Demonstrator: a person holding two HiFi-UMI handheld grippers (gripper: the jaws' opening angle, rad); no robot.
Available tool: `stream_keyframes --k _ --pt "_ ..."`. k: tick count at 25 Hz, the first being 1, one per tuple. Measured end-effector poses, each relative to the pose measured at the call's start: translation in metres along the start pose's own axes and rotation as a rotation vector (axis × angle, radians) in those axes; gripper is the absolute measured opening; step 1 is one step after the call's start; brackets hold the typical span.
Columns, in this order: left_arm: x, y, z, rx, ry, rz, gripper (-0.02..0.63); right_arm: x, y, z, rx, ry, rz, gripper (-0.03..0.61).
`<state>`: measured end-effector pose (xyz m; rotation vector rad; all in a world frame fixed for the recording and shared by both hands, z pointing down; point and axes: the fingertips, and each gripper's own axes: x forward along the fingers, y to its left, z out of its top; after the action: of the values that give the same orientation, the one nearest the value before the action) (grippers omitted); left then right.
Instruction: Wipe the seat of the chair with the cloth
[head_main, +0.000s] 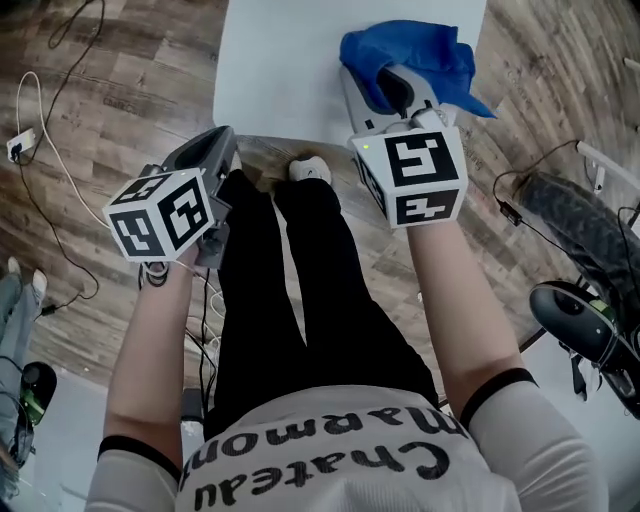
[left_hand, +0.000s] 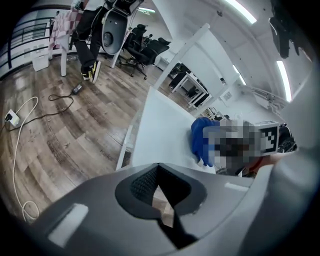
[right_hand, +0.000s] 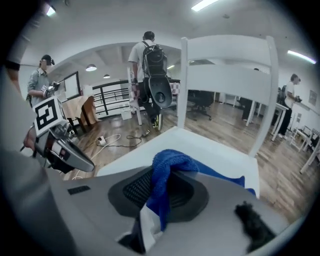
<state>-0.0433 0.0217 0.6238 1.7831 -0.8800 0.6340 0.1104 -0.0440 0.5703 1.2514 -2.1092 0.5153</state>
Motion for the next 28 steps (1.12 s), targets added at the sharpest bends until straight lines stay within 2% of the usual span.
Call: stream_keyframes --k 3,8,10,12,14,16,19,21,24,28 --pt "-0.016 0.025 -0.002 0.0 0.001 0.011 0.008 0.021 0.042 0.022 -0.04 -0.009 0.08 0.072" --pt "-0.045 0.065 0.0 0.05 0.024 0.013 0.008 0.05 0.097 0.041 0.0 0.009 0.148 0.072" --pt "-0.054 0.082 0.003 0.066 0.037 0.015 0.008 0.061 0.115 0.047 0.036 0.016 0.179 0.072" --pt "-0.062 0.096 0.008 0.074 0.049 0.007 0.008 0.07 0.12 0.051 0.13 0.015 0.19 0.072" --pt "-0.069 0.106 0.016 0.083 0.058 -0.013 0.008 0.08 0.11 0.048 0.239 0.026 0.139 0.072" --pt "-0.075 0.114 0.026 0.095 0.063 -0.041 0.008 0.09 0.094 0.036 0.268 0.096 0.057 0.072" --pt "-0.085 0.122 0.037 0.104 0.062 -0.086 0.008 0.104 0.078 0.016 0.128 0.271 -0.048 0.075" --pt "-0.09 0.125 0.039 0.08 0.055 -0.127 0.008 0.113 0.076 0.015 0.003 0.318 -0.1 0.078" --pt "-0.09 0.128 0.037 0.05 0.057 -0.154 0.008 0.119 0.079 0.02 -0.092 0.303 -0.154 0.069" --pt "-0.087 0.131 0.027 0.057 0.075 -0.106 0.008 0.116 0.077 0.018 -0.031 0.214 -0.171 0.075"
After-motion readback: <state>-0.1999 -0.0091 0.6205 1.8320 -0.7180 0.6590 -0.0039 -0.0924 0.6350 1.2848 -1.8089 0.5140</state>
